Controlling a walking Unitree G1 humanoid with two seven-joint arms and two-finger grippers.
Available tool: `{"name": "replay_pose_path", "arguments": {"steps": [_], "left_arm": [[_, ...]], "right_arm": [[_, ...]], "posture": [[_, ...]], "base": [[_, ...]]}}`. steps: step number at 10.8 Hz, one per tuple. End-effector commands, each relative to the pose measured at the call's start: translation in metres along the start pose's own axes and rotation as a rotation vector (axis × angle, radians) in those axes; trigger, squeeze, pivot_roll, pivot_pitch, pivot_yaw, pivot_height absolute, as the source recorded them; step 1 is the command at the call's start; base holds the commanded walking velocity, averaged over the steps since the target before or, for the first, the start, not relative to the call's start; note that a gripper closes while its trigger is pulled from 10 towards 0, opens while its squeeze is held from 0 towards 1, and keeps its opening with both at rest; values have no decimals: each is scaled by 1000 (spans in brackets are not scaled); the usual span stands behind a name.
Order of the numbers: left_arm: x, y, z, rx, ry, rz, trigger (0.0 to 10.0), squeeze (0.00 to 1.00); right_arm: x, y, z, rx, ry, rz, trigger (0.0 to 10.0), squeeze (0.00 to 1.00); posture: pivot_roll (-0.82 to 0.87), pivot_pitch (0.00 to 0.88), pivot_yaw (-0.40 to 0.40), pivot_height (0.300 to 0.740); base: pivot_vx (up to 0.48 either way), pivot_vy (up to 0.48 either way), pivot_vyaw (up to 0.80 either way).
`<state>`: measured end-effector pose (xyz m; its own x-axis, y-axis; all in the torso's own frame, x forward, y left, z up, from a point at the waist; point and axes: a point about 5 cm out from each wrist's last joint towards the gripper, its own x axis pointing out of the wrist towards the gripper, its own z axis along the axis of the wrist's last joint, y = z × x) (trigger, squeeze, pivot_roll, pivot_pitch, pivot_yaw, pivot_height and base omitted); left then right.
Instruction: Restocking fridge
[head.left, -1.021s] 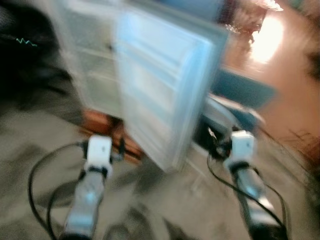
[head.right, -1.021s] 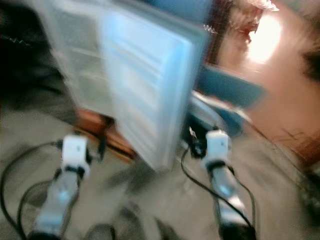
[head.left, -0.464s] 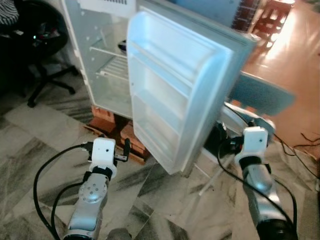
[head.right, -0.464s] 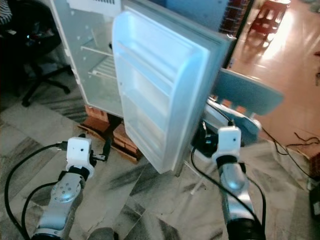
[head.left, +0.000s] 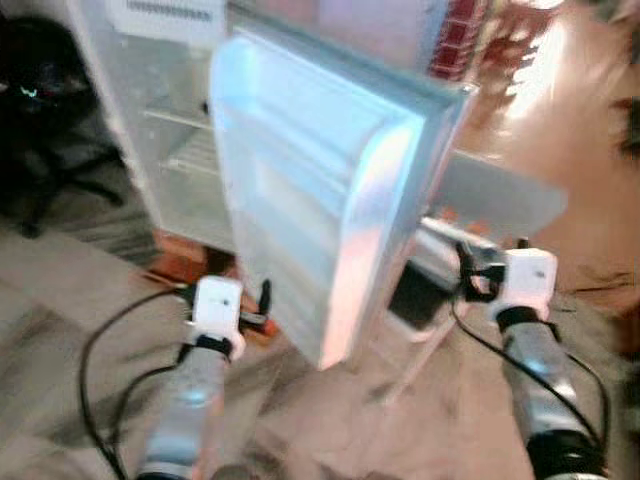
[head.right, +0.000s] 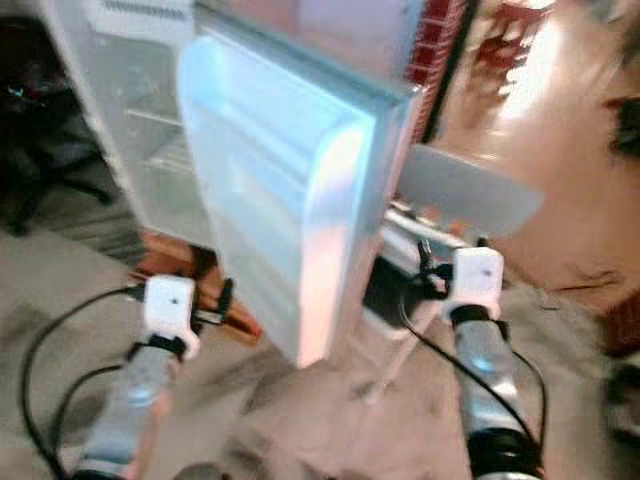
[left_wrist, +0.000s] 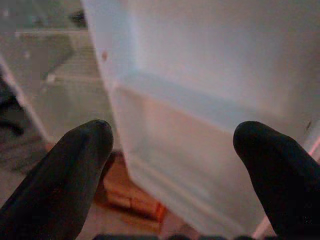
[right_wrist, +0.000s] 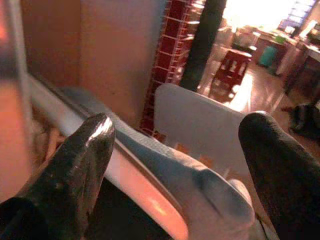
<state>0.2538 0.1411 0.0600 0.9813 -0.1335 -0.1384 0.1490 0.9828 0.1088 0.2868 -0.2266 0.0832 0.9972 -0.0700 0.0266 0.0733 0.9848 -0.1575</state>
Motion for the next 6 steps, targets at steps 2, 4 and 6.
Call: {"name": "replay_pose_path", "arguments": {"steps": [2,4,6], "left_arm": [[-15,7,-15,-5,74,30,10000,0],[-35,11,-25,-10,116,47,10000,0],[-42,14,-29,-6,132,72,10000,0]], "right_arm": [[1,6,-1,47,5,49,10000,0],[14,19,8,167,-5,147,10000,0],[30,32,26,193,-42,299,10000,0]], "posture": [[125,49,-45,740],[145,62,-48,740],[177,73,-68,740]], "base": [[0,0,0],[0,0,0],[0,0,0]]}}
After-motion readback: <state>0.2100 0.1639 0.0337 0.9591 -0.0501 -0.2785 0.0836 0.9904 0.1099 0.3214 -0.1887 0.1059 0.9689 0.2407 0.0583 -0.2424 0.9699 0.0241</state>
